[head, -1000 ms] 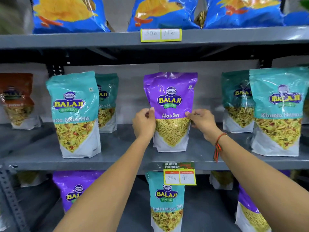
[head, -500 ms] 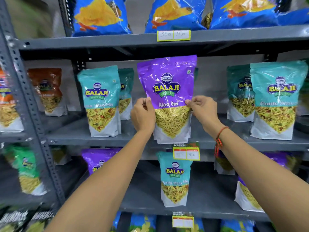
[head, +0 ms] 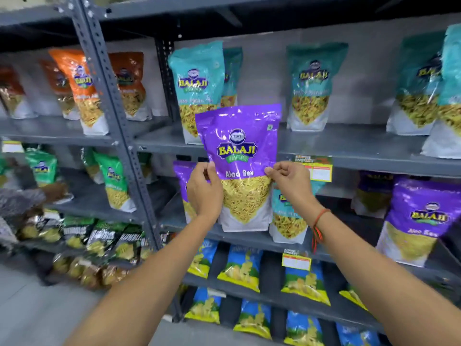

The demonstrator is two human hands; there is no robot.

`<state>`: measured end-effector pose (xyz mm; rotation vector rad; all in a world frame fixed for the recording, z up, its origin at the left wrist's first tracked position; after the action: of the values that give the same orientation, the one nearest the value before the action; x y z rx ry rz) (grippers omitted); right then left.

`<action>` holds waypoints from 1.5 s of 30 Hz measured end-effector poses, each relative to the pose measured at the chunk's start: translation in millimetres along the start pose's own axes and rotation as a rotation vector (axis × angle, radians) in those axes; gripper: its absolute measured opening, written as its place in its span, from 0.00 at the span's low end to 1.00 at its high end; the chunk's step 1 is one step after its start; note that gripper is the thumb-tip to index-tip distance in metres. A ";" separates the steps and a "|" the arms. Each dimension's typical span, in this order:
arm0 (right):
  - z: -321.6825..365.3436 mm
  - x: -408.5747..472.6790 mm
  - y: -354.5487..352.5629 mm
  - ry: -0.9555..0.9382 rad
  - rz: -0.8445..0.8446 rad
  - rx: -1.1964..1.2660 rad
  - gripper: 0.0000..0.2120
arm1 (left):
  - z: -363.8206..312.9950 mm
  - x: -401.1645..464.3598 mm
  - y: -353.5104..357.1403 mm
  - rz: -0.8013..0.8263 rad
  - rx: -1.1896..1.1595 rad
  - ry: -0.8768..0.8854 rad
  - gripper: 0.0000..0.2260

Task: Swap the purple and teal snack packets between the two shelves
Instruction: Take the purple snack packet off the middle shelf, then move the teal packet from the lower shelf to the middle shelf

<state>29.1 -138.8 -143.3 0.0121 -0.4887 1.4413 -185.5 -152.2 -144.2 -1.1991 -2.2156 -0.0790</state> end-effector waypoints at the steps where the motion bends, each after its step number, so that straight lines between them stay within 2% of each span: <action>1: -14.5 -1.4 7.0 0.019 0.017 -0.002 0.11 | 15.1 -5.0 3.1 0.011 0.021 -0.012 0.10; 5: -77.2 4.5 34.8 0.114 0.064 -0.061 0.13 | 75.2 -17.2 26.9 0.083 0.117 -0.045 0.11; 11: -158.7 27.6 73.8 0.263 0.064 -0.161 0.20 | 145.3 -11.9 79.1 0.210 0.294 -0.268 0.11; 14: -189.0 42.6 90.4 0.325 0.046 -0.181 0.15 | 173.6 -0.7 100.0 0.258 0.363 -0.344 0.10; 20: -223.2 74.3 108.2 0.347 -0.027 -0.152 0.15 | 207.1 19.8 130.2 0.265 0.377 -0.318 0.11; 23: -232.6 79.2 114.2 0.345 -0.066 -0.109 0.13 | 209.9 25.0 137.1 0.262 0.361 -0.309 0.12; 29: -235.0 74.0 121.1 0.354 -0.123 -0.059 0.16 | 214.1 25.2 134.7 0.274 0.314 -0.305 0.11; 33: -220.6 58.0 116.6 0.417 -0.115 0.027 0.08 | 205.8 14.1 126.4 0.257 0.158 -0.390 0.08; 35: -213.3 44.0 110.4 0.412 -0.101 0.066 0.13 | 194.8 5.4 124.1 0.223 0.074 -0.363 0.09; 37: -208.5 27.1 101.0 0.404 -0.127 0.138 0.16 | 179.3 -6.5 128.2 0.253 0.053 -0.245 0.10; 41: -203.3 -7.2 63.6 0.334 -0.326 0.154 0.09 | 143.7 -38.4 155.6 0.415 0.050 -0.078 0.08; 45: -207.4 -24.5 0.9 0.334 -0.598 0.133 0.08 | 114.5 -57.4 198.8 0.634 0.080 -0.026 0.15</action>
<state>92.0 -100.1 -338.6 0.0214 -0.0941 0.8606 -63.5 -40.4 -313.1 -1.7969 -1.7420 0.2789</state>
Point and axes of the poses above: each hand's wrist, its own x-axis towards the middle knuckle, its own y-axis out of the palm, z = x × y, the point moved 3 cm from there along x, towards the middle knuckle, and after that the axes turned 11 degrees about z, right-handed, at the moved point
